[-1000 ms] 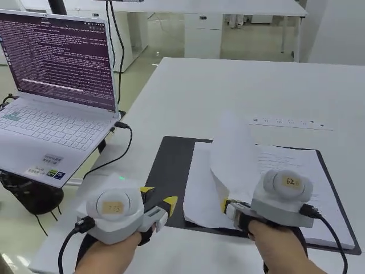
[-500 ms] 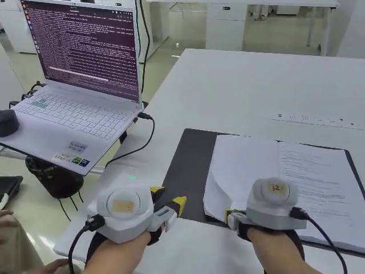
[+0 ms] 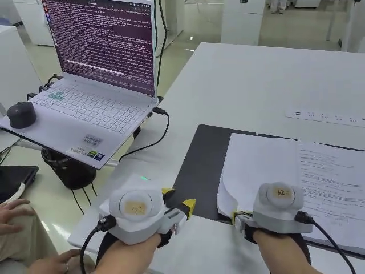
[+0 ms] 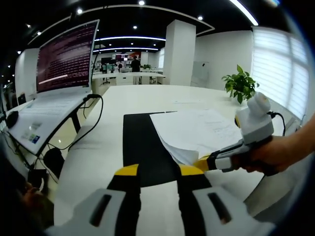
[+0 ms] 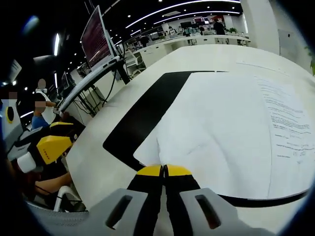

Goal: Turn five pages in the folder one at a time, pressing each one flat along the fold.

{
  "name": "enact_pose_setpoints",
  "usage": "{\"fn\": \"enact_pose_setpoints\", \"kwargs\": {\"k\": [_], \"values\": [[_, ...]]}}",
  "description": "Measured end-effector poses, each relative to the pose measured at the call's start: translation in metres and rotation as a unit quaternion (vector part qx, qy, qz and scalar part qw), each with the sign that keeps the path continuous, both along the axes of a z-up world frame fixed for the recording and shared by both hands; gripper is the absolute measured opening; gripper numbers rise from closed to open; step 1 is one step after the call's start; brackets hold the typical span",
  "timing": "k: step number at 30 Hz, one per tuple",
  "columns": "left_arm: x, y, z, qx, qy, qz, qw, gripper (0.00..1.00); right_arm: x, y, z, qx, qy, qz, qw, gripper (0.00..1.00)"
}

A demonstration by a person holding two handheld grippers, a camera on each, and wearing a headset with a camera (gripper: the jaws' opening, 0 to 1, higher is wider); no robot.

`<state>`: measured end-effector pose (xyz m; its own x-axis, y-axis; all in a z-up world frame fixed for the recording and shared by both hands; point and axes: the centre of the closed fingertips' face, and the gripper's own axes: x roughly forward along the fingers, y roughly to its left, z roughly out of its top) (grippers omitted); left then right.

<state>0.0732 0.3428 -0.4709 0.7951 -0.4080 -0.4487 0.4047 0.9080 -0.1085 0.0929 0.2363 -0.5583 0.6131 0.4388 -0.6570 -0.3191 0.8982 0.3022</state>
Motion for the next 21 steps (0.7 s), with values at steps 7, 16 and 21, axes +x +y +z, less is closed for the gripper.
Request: {"fn": "enact_pose_setpoints", "kwargs": {"k": [7, 16, 21], "values": [[0.001, -0.003, -0.001, 0.003, 0.002, -0.004, 1.0, 0.27, -0.004, 0.004, 0.002, 0.026, -0.003, 0.01, 0.9996, 0.06], [0.006, -0.021, -0.004, 0.001, 0.01, -0.026, 0.9996, 0.27, -0.015, 0.006, 0.009, 0.07, -0.005, 0.013, 0.9975, 0.03], [0.015, -0.045, -0.007, 0.004, 0.014, -0.056, 0.9983, 0.27, -0.014, -0.006, 0.023, 0.087, -0.022, -0.007, 0.9959, 0.0]]}}
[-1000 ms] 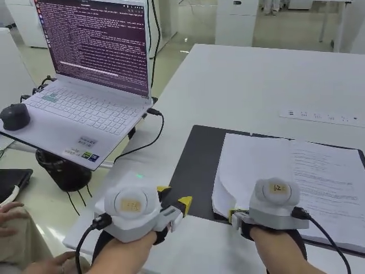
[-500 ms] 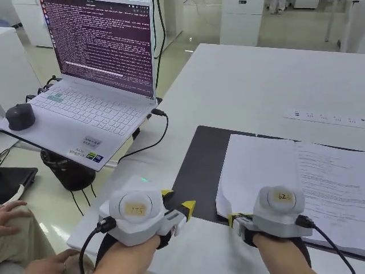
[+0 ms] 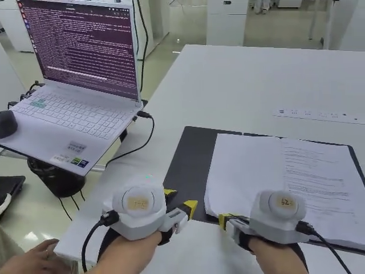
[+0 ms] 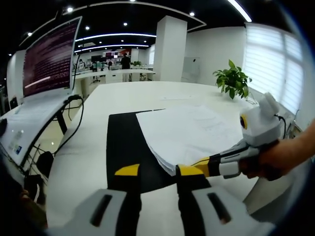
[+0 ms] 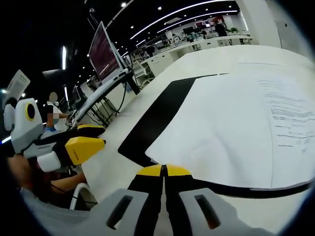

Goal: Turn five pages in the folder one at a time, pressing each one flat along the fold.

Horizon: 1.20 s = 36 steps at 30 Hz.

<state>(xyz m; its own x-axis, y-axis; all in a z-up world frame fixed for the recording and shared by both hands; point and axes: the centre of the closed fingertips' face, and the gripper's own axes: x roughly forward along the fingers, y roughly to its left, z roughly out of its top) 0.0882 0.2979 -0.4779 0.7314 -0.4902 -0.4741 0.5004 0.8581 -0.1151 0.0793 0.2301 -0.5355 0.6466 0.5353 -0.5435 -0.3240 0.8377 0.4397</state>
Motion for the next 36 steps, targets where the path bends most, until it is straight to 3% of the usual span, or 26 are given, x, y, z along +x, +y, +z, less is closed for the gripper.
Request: {"fn": "enact_pose_setpoints", "kwargs": {"k": [6, 12, 18, 24, 25, 26, 36], "values": [[0.015, -0.04, -0.012, 0.01, 0.004, -0.037, 0.9993, 0.26, 0.012, -0.031, 0.024, 0.03, -0.025, -0.049, 0.998, 0.0], [0.024, -0.07, -0.035, 0.029, 0.012, -0.058, 0.9978, 0.26, 0.025, -0.067, 0.032, 0.039, -0.042, -0.089, 0.9943, 0.0], [0.027, -0.07, -0.061, 0.053, 0.036, -0.043, 0.997, 0.25, 0.039, -0.1, 0.03, 0.04, -0.057, -0.118, 0.9905, 0.0], [0.023, -0.061, -0.079, 0.075, 0.047, -0.025, 0.9958, 0.26, 0.054, -0.125, 0.022, 0.034, -0.074, -0.129, 0.9883, 0.0], [0.021, -0.06, -0.081, 0.078, 0.046, -0.024, 0.9956, 0.26, 0.058, -0.128, 0.022, 0.031, -0.081, -0.129, 0.9879, 0.0], [0.024, -0.061, -0.078, 0.076, 0.027, -0.026, 0.9964, 0.26, 0.06, -0.13, 0.021, 0.03, -0.083, -0.129, 0.9877, 0.0], [0.022, -0.059, -0.078, 0.058, 0.008, -0.012, 0.9982, 0.26, 0.094, -0.139, 0.011, 0.007, -0.095, -0.125, 0.9876, 0.0]]}}
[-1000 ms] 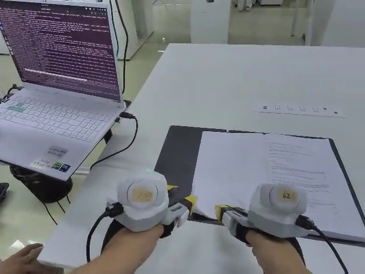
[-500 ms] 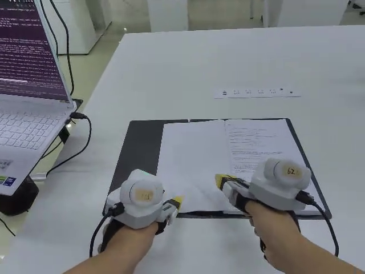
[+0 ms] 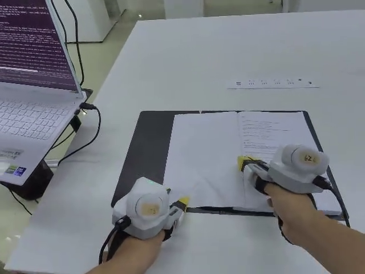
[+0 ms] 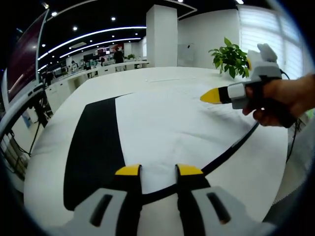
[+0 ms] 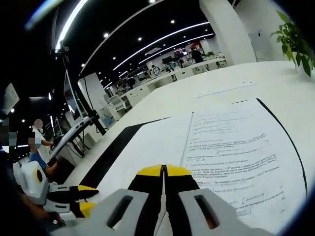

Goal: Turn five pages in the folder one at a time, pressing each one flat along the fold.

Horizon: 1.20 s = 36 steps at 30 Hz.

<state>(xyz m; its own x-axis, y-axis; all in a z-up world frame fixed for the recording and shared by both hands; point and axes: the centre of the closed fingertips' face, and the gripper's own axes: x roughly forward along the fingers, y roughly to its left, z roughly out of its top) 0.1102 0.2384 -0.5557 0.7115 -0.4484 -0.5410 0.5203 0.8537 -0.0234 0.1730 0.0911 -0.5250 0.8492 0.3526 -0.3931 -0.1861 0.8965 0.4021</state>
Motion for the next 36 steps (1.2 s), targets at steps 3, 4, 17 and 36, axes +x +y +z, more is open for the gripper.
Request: {"fn": "enact_pose_setpoints", "kwargs": {"k": [3, 4, 17, 36], "values": [[0.0, 0.0, 0.0, 0.0, -0.001, -0.001, 1.0, 0.26, 0.009, -0.003, -0.003, -0.001, -0.001, -0.003, 1.0, 0.0], [0.001, 0.0, 0.0, -0.001, -0.002, -0.001, 1.0, 0.26, 0.011, -0.004, -0.004, -0.003, 0.0, -0.004, 1.0, 0.0], [0.0, 0.001, 0.001, -0.011, -0.009, 0.005, 0.9999, 0.26, 0.04, -0.009, -0.016, -0.004, 0.009, -0.013, 0.9999, 0.0], [0.0, 0.001, 0.0, -0.018, -0.012, 0.009, 0.9997, 0.26, 0.082, -0.013, -0.013, 0.01, 0.011, -0.035, 0.9993, 0.0]]}}
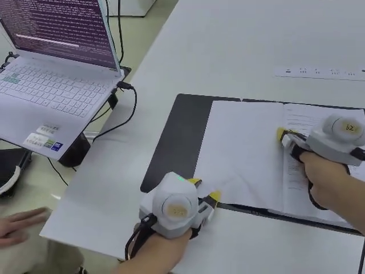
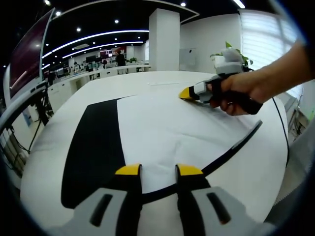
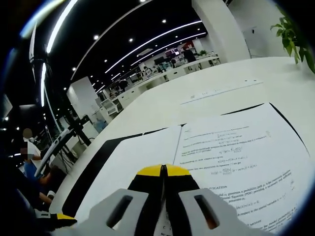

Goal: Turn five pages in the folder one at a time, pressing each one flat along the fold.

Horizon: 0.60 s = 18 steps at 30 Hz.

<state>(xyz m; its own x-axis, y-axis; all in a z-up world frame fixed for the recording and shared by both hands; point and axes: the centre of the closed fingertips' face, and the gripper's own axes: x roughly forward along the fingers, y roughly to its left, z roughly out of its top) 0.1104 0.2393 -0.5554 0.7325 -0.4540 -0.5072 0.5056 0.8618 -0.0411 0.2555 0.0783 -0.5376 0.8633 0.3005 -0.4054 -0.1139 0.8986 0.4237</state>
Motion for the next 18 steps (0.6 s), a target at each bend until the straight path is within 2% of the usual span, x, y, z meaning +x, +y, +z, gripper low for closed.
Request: {"fn": "enact_pose_setpoints", "kwargs": {"k": [11, 18], "values": [[0.0, 0.0, -0.001, 0.0, -0.001, 0.0, 1.0, 0.26, 0.036, -0.002, 0.003, -0.002, 0.002, -0.005, 1.0, 0.0], [0.001, 0.0, -0.001, -0.001, -0.001, 0.0, 1.0, 0.26, 0.06, -0.004, 0.003, -0.016, 0.007, -0.001, 0.9999, 0.0]]}}
